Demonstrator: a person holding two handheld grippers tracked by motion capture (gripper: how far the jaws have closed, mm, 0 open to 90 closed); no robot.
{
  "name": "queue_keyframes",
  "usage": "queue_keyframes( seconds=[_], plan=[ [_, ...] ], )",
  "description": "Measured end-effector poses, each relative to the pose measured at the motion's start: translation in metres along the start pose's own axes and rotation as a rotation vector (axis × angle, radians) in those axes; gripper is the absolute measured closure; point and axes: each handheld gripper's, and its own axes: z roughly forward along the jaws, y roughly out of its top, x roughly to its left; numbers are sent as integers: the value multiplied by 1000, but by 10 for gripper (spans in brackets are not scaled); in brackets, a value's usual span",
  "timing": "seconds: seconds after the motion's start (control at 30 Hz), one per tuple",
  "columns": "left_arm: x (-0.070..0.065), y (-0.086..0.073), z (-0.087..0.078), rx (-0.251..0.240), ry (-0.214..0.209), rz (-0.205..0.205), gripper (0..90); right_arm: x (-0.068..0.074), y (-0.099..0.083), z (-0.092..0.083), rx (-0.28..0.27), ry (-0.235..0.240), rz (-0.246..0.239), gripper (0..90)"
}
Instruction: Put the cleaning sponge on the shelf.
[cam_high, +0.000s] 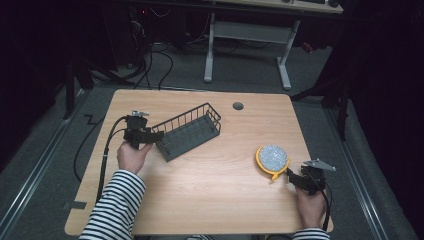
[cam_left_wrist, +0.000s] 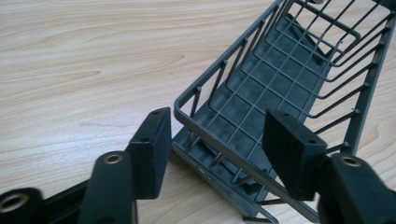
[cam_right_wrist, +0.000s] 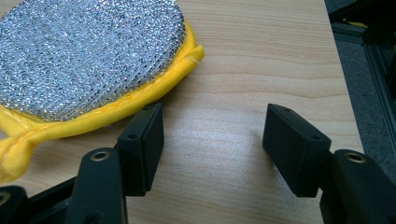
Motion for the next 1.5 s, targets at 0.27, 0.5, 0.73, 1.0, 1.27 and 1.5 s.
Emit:
queue_keyframes(
  seconds=[0.27,0.5,0.73,1.0,1.27,1.5],
  plan=[
    [-3,-1,1,-3,16,18,550,0,0,0,2,0,5,386],
    [-7,-3,2,-8,8,35,553,0,0,0,1,0,4,386],
    [-15,-4,4,-11,-12,59,560,0,0,0,1,0,4,386],
    [-20,-3,6,-9,-33,75,584,0,0,0,-1,1,-4,386],
    [-30,-2,10,-11,-58,96,597,0,0,0,0,1,0,386],
    [-47,-1,15,-10,-87,134,599,0,0,0,1,0,1,386]
  ],
)
